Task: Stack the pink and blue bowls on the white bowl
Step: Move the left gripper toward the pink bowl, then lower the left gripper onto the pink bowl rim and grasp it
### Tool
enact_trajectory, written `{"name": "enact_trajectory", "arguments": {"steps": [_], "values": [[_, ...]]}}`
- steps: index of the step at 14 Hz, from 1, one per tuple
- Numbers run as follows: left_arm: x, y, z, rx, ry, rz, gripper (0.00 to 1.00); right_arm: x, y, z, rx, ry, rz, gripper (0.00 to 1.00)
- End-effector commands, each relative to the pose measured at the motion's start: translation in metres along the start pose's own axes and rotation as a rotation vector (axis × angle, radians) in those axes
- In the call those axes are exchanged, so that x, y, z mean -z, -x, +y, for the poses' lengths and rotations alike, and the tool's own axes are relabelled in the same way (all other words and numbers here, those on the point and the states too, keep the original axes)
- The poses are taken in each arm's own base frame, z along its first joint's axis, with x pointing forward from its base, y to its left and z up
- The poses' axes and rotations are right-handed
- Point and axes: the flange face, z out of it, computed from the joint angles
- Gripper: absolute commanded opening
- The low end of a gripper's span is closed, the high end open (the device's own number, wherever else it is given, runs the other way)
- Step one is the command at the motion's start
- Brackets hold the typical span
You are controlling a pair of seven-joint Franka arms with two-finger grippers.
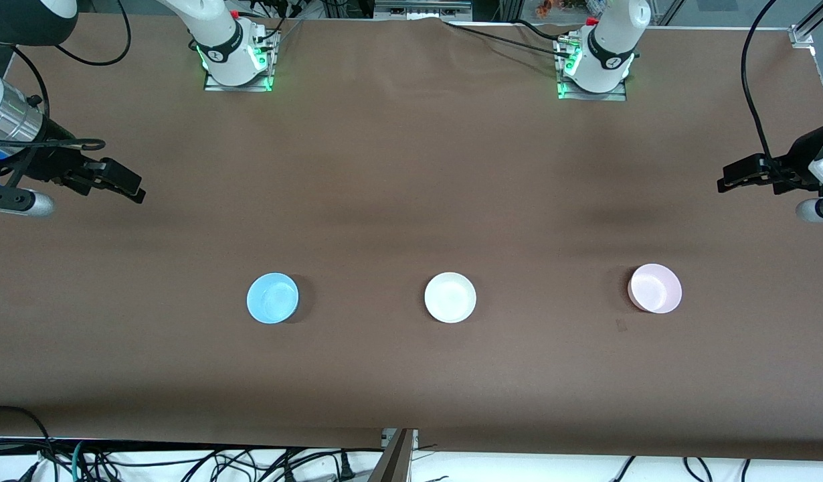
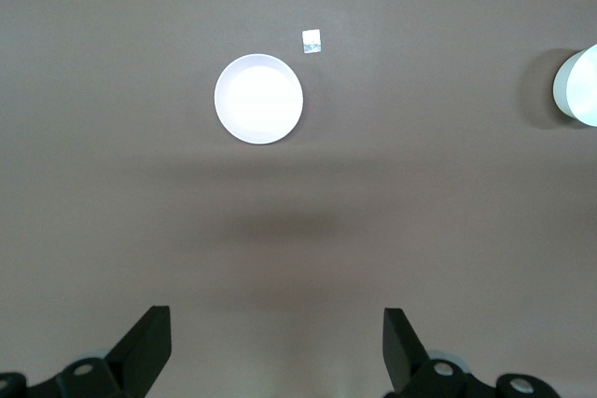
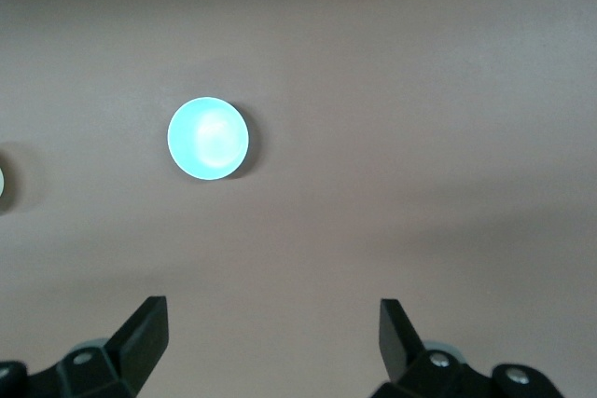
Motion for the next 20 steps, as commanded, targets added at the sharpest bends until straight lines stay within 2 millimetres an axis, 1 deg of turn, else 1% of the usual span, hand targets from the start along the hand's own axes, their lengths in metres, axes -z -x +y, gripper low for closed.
{"name": "enact_trajectory", "arguments": {"steps": [1, 6, 7, 9, 10, 11, 12, 13, 15, 17, 19, 20], "values": [[0.004, 0.008, 0.001, -0.003, -0.022, 0.008, 1.00, 0.007, 0.002, -0.002, 0.009, -0.017, 0.009, 1.00], [0.003, 0.007, 0.006, -0.001, -0.028, 0.006, 1.00, 0.006, 0.002, 0.000, 0.006, -0.016, 0.003, 1.00], [-0.003, 0.004, 0.002, -0.001, -0.025, 0.002, 1.00, 0.005, 0.002, 0.001, 0.005, -0.015, 0.003, 1.00], [-0.017, -0.005, -0.019, 0.031, -0.015, -0.011, 1.00, 0.005, 0.003, 0.001, 0.005, -0.013, -0.006, 1.00], [-0.034, -0.017, -0.034, 0.055, -0.016, -0.021, 1.00, 0.005, 0.003, 0.001, 0.006, -0.013, -0.006, 1.00], [-0.060, -0.030, -0.050, 0.082, -0.015, -0.053, 1.00, 0.005, 0.004, 0.001, 0.005, -0.012, -0.012, 1.00], [-0.078, -0.041, -0.063, 0.106, -0.011, -0.060, 1.00, 0.004, 0.005, 0.001, 0.003, -0.010, -0.020, 1.00], [-0.097, -0.050, -0.066, 0.102, -0.011, -0.069, 1.00, 0.004, 0.005, 0.001, 0.003, -0.010, -0.021, 1.00], [-0.127, -0.069, -0.071, 0.088, 0.015, -0.078, 1.00, 0.005, 0.006, -0.001, -0.001, -0.010, -0.021, 1.00], [-0.165, -0.089, -0.095, 0.108, 0.095, -0.035, 1.00, 0.005, 0.006, -0.001, 0.000, -0.011, -0.020, 1.00], [-0.204, -0.100, -0.104, 0.039, 0.177, -0.008, 1.00, 0.005, 0.005, -0.001, 0.000, -0.012, -0.014, 1.00], [-0.221, -0.101, -0.108, 0.008, 0.188, 0.019, 1.00, 0.005, 0.004, -0.001, 0.002, -0.012, -0.011, 1.00]]}}
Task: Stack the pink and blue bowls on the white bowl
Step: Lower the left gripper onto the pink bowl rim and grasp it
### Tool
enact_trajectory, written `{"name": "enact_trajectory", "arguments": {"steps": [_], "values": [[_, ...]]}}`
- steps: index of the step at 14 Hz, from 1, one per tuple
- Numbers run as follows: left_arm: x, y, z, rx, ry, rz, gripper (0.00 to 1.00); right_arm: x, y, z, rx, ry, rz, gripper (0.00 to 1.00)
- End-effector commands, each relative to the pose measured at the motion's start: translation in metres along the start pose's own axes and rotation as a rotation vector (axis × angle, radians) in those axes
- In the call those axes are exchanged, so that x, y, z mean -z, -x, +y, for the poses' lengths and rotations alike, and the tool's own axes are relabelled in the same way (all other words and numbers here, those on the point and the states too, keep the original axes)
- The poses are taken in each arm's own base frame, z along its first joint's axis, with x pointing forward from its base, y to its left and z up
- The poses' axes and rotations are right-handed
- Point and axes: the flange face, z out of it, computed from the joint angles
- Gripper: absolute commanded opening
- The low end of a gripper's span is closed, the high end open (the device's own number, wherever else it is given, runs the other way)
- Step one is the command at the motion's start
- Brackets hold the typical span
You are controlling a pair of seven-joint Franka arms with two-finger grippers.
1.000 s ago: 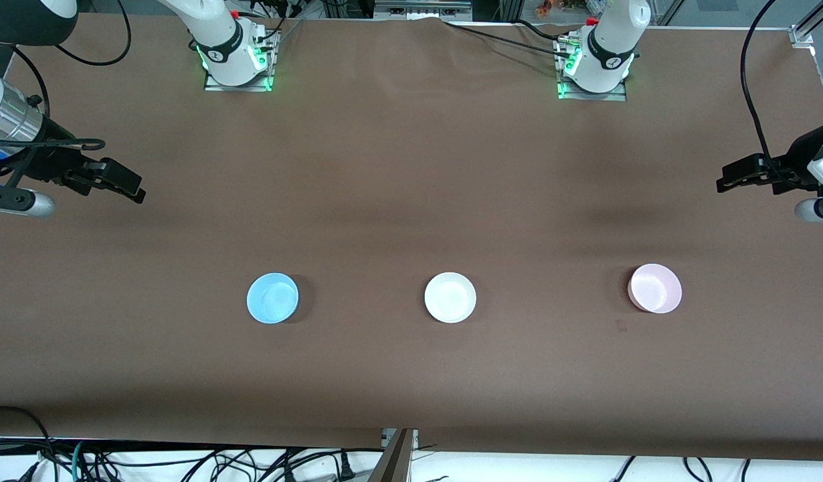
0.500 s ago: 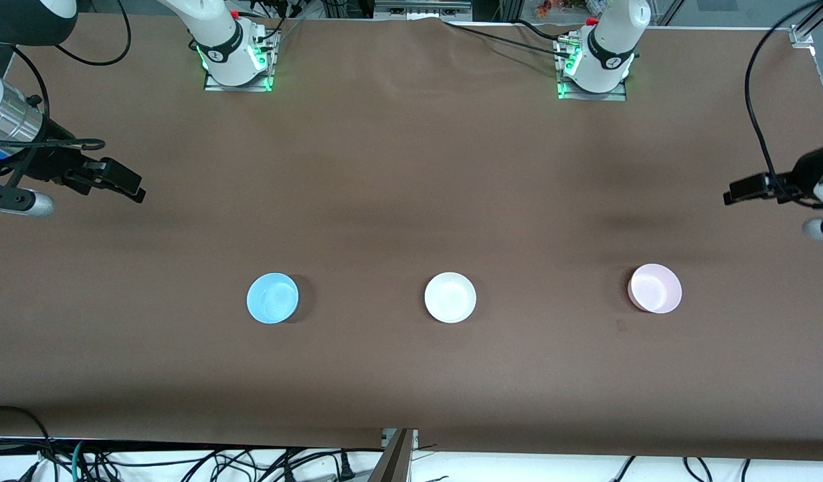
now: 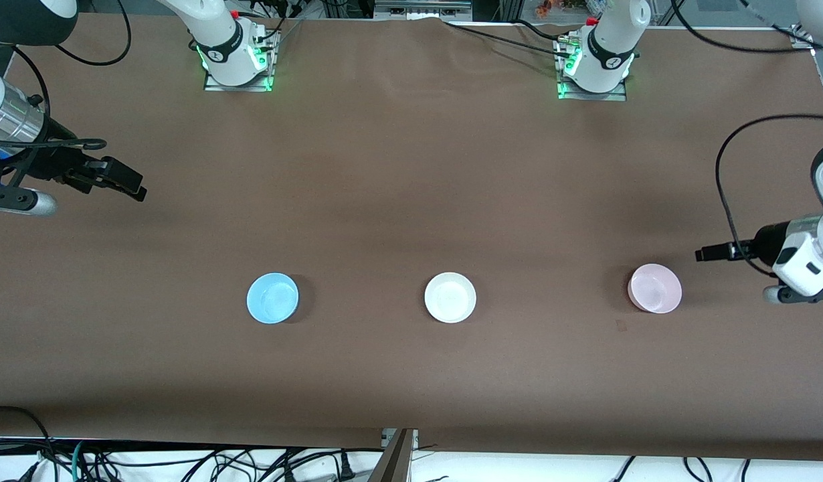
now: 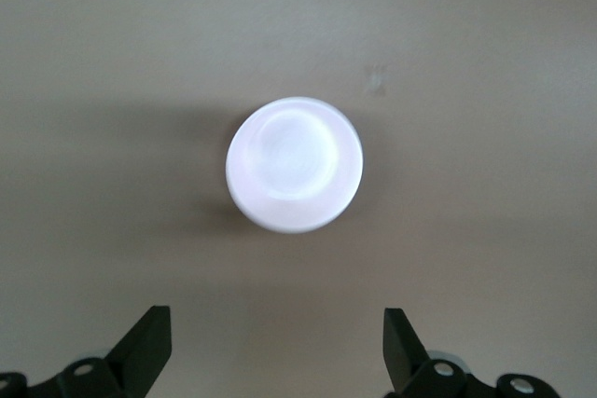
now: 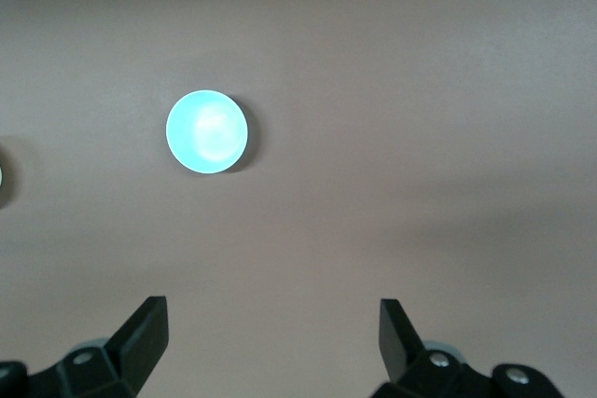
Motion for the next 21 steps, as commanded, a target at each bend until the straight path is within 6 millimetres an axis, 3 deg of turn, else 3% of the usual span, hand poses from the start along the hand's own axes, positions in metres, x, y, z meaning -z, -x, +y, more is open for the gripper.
{"name": "enact_trajectory", "arguments": {"steps": [1, 8, 10, 12, 15, 16, 20, 21], "values": [[-0.035, -0.004, -0.021, -0.069, 0.048, 0.064, 1.00, 0.006, 0.003, -0.002, 0.002, -0.013, 0.001, 1.00], [-0.118, -0.026, -0.056, -0.117, 0.092, 0.153, 1.00, 0.005, 0.004, -0.002, 0.005, -0.013, -0.002, 1.00], [-0.135, -0.028, -0.064, -0.136, 0.114, 0.164, 1.00, 0.005, 0.004, -0.002, 0.005, -0.013, -0.002, 1.00], [-0.142, -0.029, -0.064, -0.135, 0.136, 0.167, 0.93, 0.005, 0.004, -0.001, 0.005, -0.012, -0.005, 1.00], [-0.145, -0.030, -0.066, -0.131, 0.133, 0.173, 0.65, 0.005, 0.002, 0.000, 0.003, -0.014, 0.005, 1.00], [-0.145, -0.030, -0.066, -0.137, 0.130, 0.172, 0.47, 0.006, 0.002, 0.000, 0.003, -0.014, 0.005, 1.00], [-0.144, -0.029, -0.070, -0.169, 0.126, 0.176, 0.02, 0.003, 0.002, 0.004, -0.005, -0.010, -0.007, 1.00], [-0.144, -0.028, -0.072, -0.166, 0.127, 0.175, 0.00, 0.004, 0.001, 0.005, -0.006, -0.011, -0.003, 1.00]]}}
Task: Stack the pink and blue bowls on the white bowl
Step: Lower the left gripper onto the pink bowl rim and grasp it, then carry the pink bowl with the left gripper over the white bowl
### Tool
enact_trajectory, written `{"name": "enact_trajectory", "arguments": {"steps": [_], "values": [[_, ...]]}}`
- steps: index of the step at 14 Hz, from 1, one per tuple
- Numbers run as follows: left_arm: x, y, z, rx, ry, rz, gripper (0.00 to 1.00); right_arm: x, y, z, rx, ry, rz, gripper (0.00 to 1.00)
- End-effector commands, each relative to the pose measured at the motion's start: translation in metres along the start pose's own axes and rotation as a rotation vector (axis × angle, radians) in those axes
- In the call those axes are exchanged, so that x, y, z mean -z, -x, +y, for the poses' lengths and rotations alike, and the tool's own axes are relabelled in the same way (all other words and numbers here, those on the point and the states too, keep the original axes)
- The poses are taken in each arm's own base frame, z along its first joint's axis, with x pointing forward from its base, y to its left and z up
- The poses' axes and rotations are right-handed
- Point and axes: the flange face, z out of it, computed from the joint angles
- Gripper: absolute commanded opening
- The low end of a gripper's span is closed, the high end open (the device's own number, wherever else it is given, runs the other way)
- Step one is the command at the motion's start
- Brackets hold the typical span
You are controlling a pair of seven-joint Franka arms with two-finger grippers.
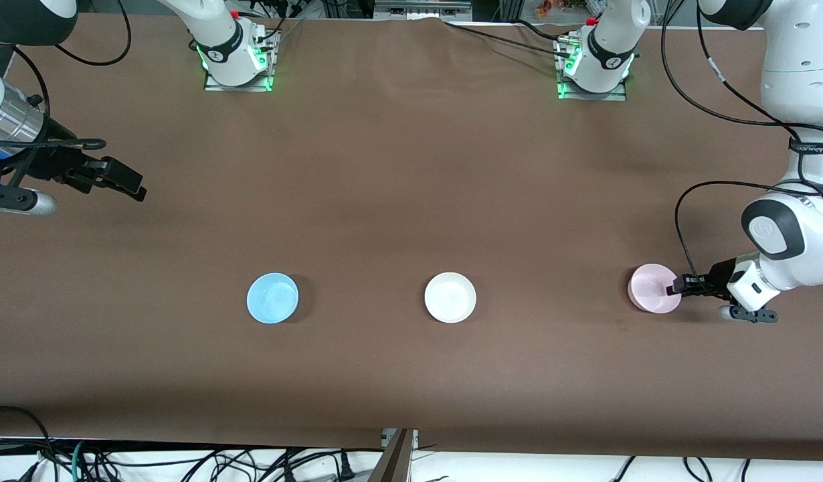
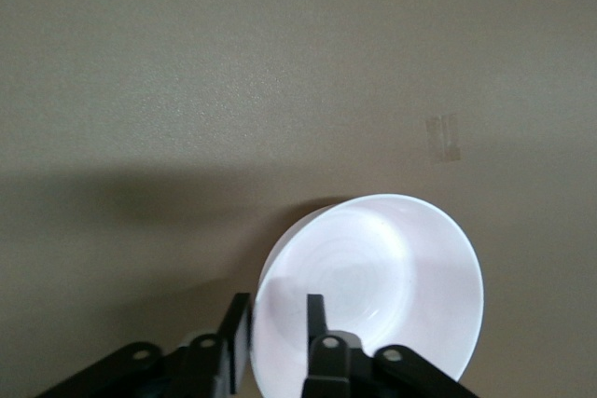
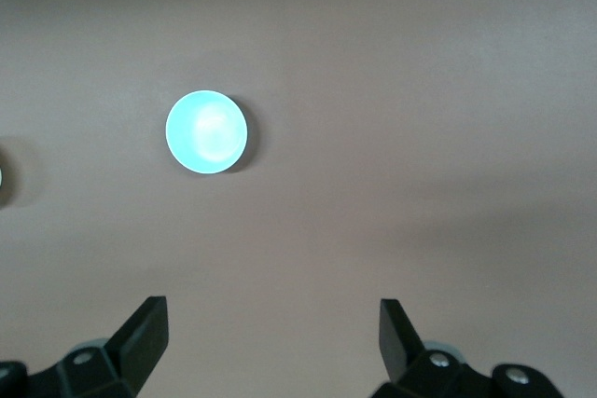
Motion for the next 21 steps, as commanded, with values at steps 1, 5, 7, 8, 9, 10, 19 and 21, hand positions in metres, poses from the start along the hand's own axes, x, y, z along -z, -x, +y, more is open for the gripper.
{"name": "enact_trajectory", "arguments": {"steps": [1, 5, 7, 8, 9, 10, 19, 21], "values": [[0.001, 0.003, -0.007, -0.008, 0.017, 0.019, 0.00, 0.005, 0.001, 0.003, -0.003, -0.013, 0.004, 1.00], [0.022, -0.014, 0.020, 0.015, 0.049, 0.005, 0.00, 0.005, 0.001, 0.002, -0.001, -0.012, 0.004, 1.00], [0.041, -0.034, 0.064, 0.066, 0.072, -0.024, 0.00, 0.004, 0.002, 0.003, -0.001, -0.009, -0.004, 1.00], [0.047, -0.042, 0.094, 0.125, 0.084, -0.042, 0.00, 0.004, 0.001, 0.002, -0.001, -0.010, -0.001, 1.00], [0.048, -0.052, 0.127, 0.160, 0.099, -0.048, 0.00, 0.005, 0.001, 0.002, 0.000, -0.011, 0.004, 1.00], [0.051, -0.059, 0.163, 0.171, 0.114, -0.047, 0.00, 0.006, 0.000, 0.002, 0.001, -0.011, 0.009, 1.00], [-0.040, -0.043, 0.438, 0.228, 0.036, -0.012, 0.00, -0.019, -0.015, -0.014, 0.024, 0.001, 0.026, 1.00], [-0.059, -0.032, 0.470, 0.207, 0.030, 0.004, 0.00, -0.023, -0.020, -0.011, -0.002, -0.003, 0.019, 1.00]]}}
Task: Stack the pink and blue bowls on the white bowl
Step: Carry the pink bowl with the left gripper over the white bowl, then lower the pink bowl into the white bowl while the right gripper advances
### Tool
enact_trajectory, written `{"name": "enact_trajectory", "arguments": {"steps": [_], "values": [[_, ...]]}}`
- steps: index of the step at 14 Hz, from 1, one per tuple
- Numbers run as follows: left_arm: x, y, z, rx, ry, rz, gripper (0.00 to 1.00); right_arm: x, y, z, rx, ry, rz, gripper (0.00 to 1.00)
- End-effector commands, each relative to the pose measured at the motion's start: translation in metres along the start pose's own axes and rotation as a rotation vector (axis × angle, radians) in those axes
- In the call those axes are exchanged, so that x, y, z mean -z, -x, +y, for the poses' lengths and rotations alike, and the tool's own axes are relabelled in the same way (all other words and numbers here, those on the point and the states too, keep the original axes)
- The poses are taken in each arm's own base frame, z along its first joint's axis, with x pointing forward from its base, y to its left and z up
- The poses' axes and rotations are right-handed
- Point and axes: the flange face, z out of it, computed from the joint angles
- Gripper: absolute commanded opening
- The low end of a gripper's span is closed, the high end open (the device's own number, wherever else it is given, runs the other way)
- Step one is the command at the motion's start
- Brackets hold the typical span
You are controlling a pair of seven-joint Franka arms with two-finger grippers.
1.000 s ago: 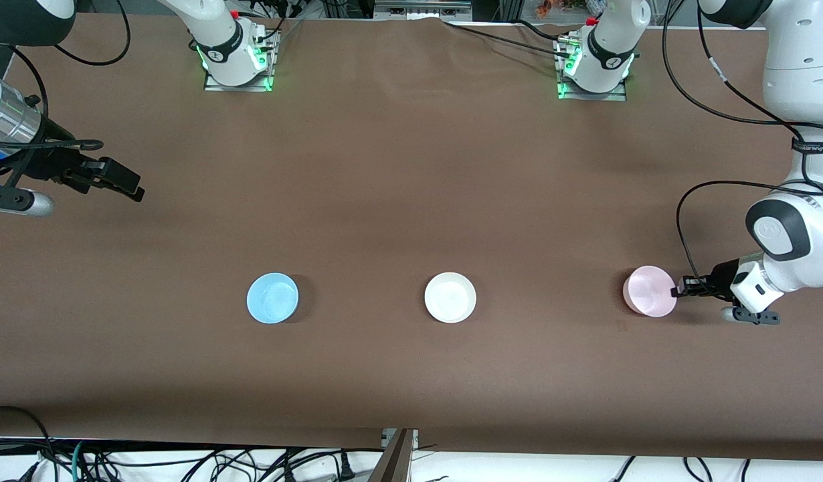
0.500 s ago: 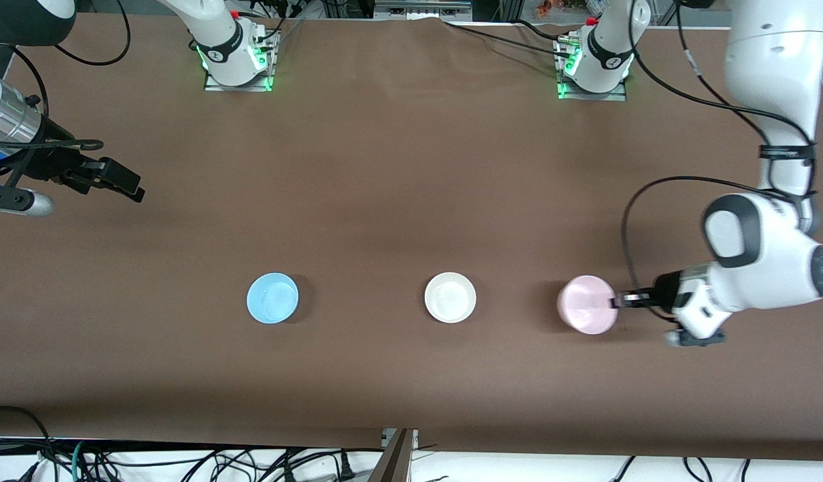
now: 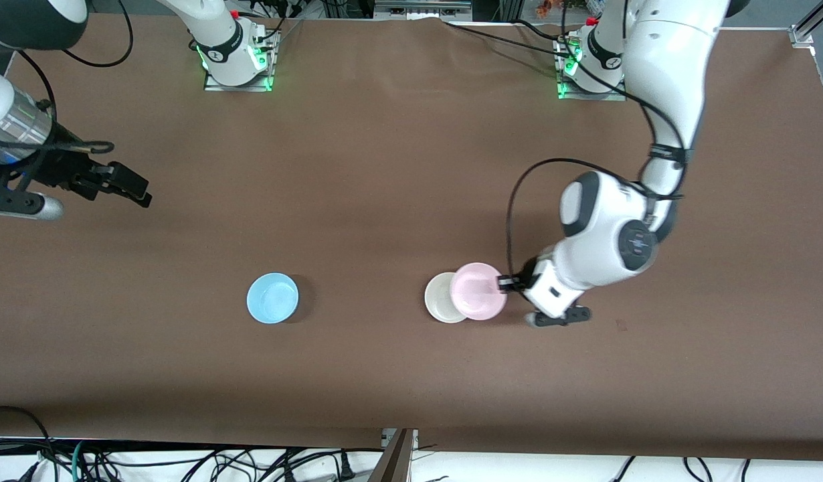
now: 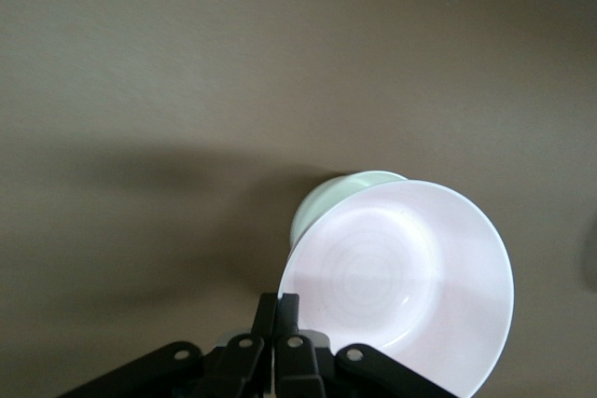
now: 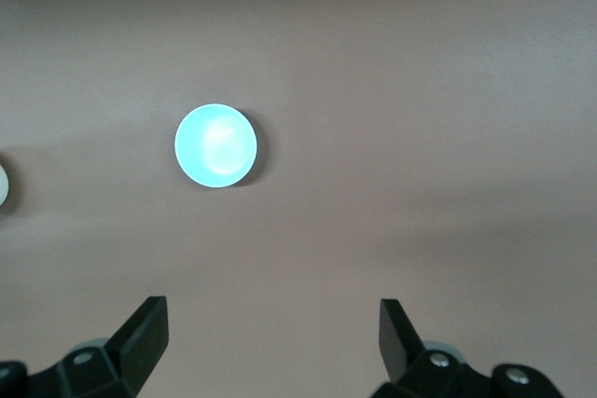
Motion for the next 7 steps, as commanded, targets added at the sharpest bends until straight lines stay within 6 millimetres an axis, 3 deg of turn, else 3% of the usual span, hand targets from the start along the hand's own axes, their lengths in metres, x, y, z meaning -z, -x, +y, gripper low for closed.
{"name": "enact_trajectory", "arguments": {"steps": [1, 3, 5, 7], "values": [[-0.015, 0.006, 0.020, -0.028, -0.036, 0.037, 0.00, -0.013, -0.009, 0.005, -0.015, 0.002, -0.025, 1.00], [-0.021, 0.015, 0.032, -0.083, -0.069, 0.039, 0.00, -0.020, -0.011, 0.004, -0.016, 0.008, -0.034, 1.00], [-0.029, 0.018, 0.032, -0.092, -0.091, 0.037, 0.00, -0.069, -0.024, -0.007, 0.006, 0.052, -0.107, 1.00], [-0.037, 0.015, 0.030, -0.089, -0.083, 0.058, 0.00, -0.069, -0.023, -0.010, -0.001, 0.043, -0.104, 1.00]]}}
